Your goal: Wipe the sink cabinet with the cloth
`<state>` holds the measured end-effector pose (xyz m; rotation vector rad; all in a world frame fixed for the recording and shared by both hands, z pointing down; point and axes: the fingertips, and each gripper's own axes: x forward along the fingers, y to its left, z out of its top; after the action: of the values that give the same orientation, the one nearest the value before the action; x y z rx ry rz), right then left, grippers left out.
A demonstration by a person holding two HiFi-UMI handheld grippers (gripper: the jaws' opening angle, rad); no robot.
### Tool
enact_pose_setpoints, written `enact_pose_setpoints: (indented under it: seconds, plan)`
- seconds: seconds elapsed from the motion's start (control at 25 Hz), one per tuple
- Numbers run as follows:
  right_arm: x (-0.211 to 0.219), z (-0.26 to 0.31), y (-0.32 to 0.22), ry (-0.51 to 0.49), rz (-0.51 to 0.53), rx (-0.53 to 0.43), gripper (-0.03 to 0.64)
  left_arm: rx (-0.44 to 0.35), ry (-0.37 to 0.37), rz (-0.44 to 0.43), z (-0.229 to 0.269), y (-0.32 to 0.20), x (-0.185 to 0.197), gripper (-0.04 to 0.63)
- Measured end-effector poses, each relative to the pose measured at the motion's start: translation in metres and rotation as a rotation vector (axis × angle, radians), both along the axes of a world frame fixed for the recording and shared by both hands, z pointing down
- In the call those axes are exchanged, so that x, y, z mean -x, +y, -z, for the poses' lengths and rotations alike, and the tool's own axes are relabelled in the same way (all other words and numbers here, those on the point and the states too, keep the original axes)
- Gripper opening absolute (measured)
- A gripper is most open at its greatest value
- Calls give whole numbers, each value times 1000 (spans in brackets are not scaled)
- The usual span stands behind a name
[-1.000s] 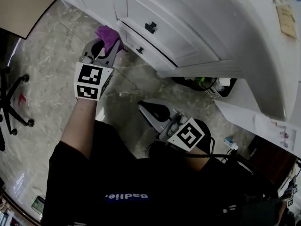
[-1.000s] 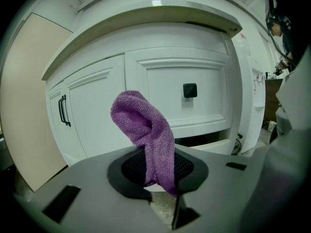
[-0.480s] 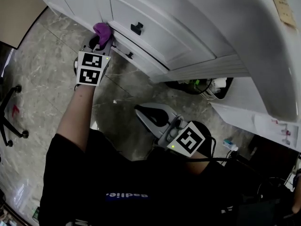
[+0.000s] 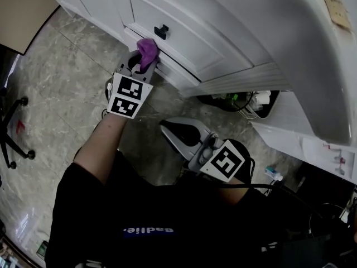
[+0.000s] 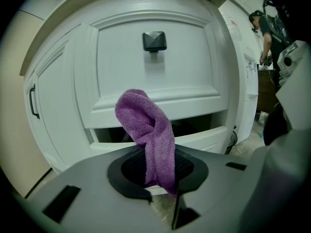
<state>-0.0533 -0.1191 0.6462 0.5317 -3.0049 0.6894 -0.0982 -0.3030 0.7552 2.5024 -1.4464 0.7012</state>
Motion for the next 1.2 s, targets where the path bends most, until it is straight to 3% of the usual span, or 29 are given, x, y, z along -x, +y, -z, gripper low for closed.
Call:
enact_pose_setpoints:
  seconds: [0.2,0.52,0.72,0.84,1.0,1.2]
  plan:
    - [-8,13,1,-19,4,25,2,7,41,-102,1,23,-43,86]
    - [-37,11,9,95,-26,-13,2,13,70,-313,-2,67,-120,86]
    - [-44,18,8,91,-56,-46,2,30,89,-387,-2,87,-136,86]
    - [-42,25,7,68,-63,-62,2,43,98,-337,-2,83,-106,86]
    - [-34,22,11,53,-47,-48,2,31,101,-184,-4,50,-34,86]
    - [-26,12,15,61,-36,-32,2,34,12,-11,-33,2,51,86]
